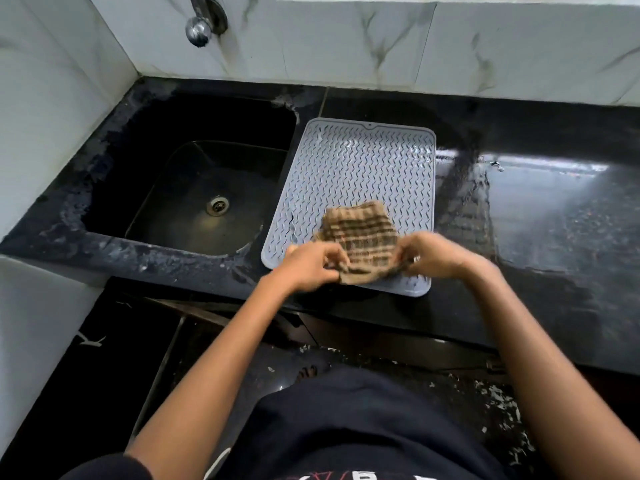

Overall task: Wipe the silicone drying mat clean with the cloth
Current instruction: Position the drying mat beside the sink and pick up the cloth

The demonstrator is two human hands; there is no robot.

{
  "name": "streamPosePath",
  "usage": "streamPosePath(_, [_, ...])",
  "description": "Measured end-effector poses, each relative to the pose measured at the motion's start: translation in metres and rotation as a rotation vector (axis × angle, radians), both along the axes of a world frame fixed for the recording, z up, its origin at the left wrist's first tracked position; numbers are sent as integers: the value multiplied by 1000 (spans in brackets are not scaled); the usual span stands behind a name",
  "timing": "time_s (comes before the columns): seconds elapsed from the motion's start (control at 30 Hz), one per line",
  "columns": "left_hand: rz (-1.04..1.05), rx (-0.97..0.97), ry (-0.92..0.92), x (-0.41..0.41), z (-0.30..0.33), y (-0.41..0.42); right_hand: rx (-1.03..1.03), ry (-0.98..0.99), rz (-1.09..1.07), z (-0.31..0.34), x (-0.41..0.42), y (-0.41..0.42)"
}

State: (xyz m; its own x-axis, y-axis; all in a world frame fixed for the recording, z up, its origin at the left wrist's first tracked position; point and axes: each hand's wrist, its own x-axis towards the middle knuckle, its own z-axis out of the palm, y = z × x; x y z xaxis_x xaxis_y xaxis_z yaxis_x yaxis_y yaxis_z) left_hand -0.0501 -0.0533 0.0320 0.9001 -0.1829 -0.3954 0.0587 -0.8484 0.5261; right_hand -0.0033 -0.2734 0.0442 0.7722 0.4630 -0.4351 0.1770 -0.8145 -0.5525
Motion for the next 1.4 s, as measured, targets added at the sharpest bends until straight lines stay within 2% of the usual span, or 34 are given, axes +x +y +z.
streamPosePath(0.13, [96,-128,67,-1,-23,8,81,163,-32,-10,10,-6])
streamPosePath(0.2, [207,-288,58,8,-21,9,108,139,-58,-4,23,-4])
streamPosePath(0.27, [460,-485,-7,17,-15,7,239,-20,-203,2,35,8])
streamPosePath(0.3, [601,-525,-55,21,-14,5,325,-143,-304,3,39,15])
streamPosePath(0.37, [732,-402,-175,27,-15,1,387,-452,-475,3,42,29])
streamPosePath(0.43, [630,-168,-356,28,-17,-3,370,-637,-559,-3,43,37])
streamPosePath(0.5, [368,4,-516,25,-20,-10,337,-595,-501,-14,39,42])
streamPosePath(0.53, [211,71,-518,25,-23,-13,286,-516,-413,-22,34,44])
streamPosePath(0.6, [-61,205,-381,25,-36,-18,108,-403,-186,-39,22,49])
streamPosePath(0.63, [-126,256,-314,24,-43,-19,45,-391,-124,-45,18,49])
streamPosePath(0.7, [-111,315,-356,24,-53,-21,78,-349,-122,-46,18,46])
streamPosePath(0.77, [-44,347,-500,30,-56,-28,301,-178,-276,-40,25,40])
streamPosePath(0.83, [-42,405,-557,39,-55,-35,554,-52,-535,-36,30,34])
streamPosePath(0.93, [-98,458,-588,50,-53,-41,628,-51,-926,-45,24,29])
streamPosePath(1.03, [79,295,-631,61,-44,-44,743,66,-1190,-52,18,33])
streamPosePath(1.1, [253,135,-603,67,-35,-47,772,107,-1160,-52,17,39])
streamPosePath(1.17, [341,38,-551,69,-27,-54,809,125,-1059,-47,18,48])
streamPosePath(1.23, [351,-50,-460,67,-20,-64,909,159,-994,-42,20,58])
streamPosePath(1.3, [303,-184,-309,67,-14,-75,988,211,-1019,-37,28,62])
streamPosePath(1.4, [227,-432,-81,78,-9,-77,925,267,-1101,-28,45,56])
